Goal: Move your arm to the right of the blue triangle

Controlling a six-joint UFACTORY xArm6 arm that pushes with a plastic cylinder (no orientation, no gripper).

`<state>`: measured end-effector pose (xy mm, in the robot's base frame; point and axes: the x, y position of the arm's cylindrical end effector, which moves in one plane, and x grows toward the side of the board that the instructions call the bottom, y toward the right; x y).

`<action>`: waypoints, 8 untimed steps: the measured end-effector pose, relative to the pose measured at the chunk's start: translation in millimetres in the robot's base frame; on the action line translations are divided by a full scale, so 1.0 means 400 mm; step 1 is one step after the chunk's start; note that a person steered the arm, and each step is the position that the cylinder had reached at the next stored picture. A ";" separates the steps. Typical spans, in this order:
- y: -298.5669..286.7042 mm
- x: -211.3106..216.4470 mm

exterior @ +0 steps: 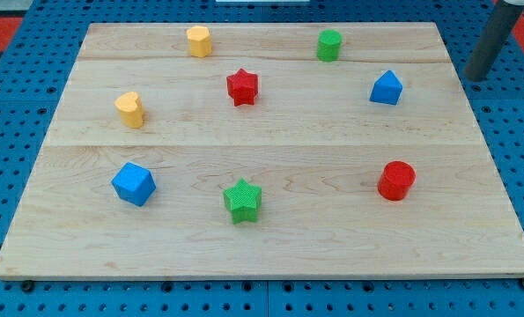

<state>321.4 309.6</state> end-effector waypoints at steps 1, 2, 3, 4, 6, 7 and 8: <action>0.000 0.000; -0.033 0.000; -0.077 0.021; -0.104 0.038; -0.107 0.067; -0.106 0.103; -0.106 0.103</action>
